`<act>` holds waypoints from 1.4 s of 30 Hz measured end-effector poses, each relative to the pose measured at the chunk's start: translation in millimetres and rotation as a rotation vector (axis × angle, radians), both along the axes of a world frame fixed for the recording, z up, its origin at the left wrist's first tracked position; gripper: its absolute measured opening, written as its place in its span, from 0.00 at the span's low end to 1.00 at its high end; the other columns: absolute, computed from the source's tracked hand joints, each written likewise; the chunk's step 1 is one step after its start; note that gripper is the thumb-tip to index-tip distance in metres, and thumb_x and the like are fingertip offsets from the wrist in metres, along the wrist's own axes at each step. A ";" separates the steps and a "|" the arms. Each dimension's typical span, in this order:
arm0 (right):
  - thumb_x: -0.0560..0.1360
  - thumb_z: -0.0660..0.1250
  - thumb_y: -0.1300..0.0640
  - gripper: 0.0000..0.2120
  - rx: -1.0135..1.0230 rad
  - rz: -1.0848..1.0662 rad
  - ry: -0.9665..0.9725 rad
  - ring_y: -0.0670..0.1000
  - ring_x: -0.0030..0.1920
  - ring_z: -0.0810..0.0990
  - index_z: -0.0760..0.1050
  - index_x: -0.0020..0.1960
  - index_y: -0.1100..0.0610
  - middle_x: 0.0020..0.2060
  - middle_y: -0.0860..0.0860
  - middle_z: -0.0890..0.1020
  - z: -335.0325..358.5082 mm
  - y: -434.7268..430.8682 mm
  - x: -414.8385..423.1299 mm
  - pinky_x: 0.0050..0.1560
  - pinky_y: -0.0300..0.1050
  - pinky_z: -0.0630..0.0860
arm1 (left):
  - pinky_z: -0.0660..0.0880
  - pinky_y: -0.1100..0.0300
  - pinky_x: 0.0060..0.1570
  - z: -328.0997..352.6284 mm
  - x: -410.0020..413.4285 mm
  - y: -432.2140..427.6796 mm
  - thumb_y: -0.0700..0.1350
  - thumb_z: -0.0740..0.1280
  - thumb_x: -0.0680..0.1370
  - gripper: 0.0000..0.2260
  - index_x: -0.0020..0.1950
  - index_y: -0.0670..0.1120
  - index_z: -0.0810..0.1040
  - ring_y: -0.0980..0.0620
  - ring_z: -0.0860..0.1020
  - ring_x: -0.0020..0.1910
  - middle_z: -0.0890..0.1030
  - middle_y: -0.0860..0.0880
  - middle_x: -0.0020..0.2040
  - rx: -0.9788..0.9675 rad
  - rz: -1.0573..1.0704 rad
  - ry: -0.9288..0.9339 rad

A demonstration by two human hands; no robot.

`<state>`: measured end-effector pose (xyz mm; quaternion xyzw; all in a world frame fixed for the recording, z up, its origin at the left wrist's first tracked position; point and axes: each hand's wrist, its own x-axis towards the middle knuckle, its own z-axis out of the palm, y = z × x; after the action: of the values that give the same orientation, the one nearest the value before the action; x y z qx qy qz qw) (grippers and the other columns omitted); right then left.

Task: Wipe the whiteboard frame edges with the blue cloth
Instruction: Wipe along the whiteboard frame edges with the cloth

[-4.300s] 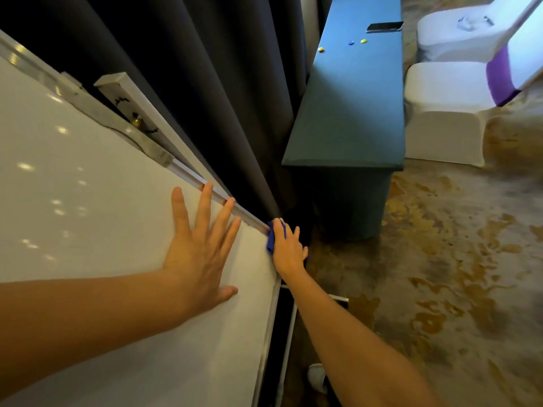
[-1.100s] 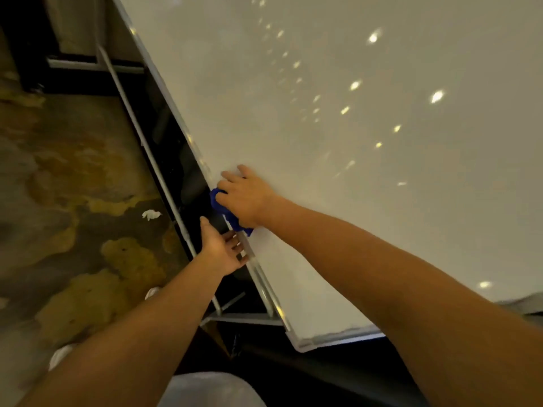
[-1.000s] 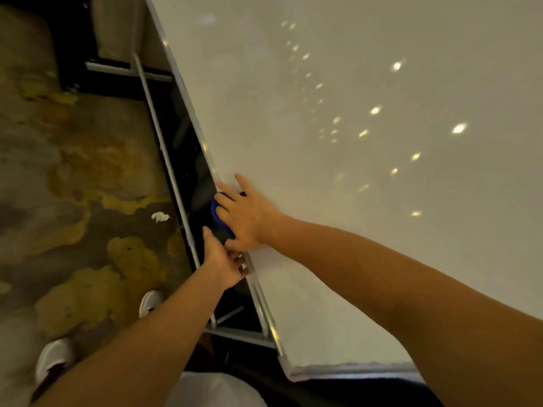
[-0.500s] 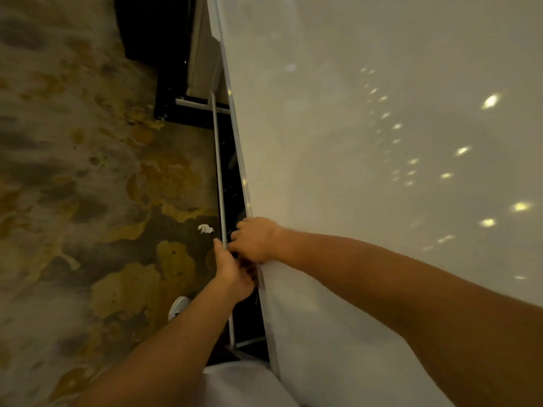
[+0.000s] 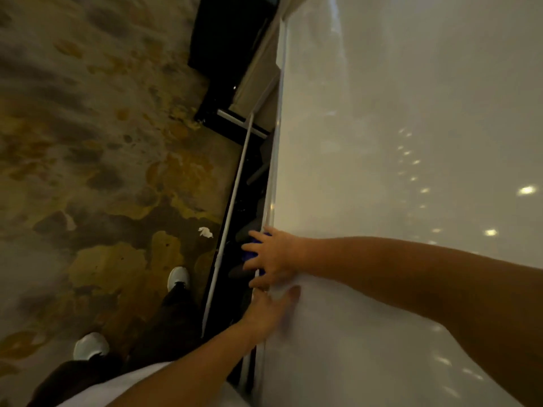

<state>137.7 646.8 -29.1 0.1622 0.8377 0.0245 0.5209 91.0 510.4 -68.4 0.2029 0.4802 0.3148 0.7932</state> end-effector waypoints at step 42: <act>0.76 0.66 0.51 0.19 0.111 -0.159 0.206 0.54 0.68 0.70 0.73 0.67 0.49 0.67 0.49 0.75 26.3 225.7 -14.5 0.68 0.50 0.64 | 0.82 0.60 0.44 11.1 -11.0 142.5 0.58 0.82 0.60 0.34 0.59 0.47 0.76 0.51 0.82 0.49 0.82 0.48 0.54 -0.250 0.042 -0.096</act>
<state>123.2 872.5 -2.8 0.2581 0.8687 0.0126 0.4225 80.1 652.9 -57.4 0.0772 0.4813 0.2786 0.8275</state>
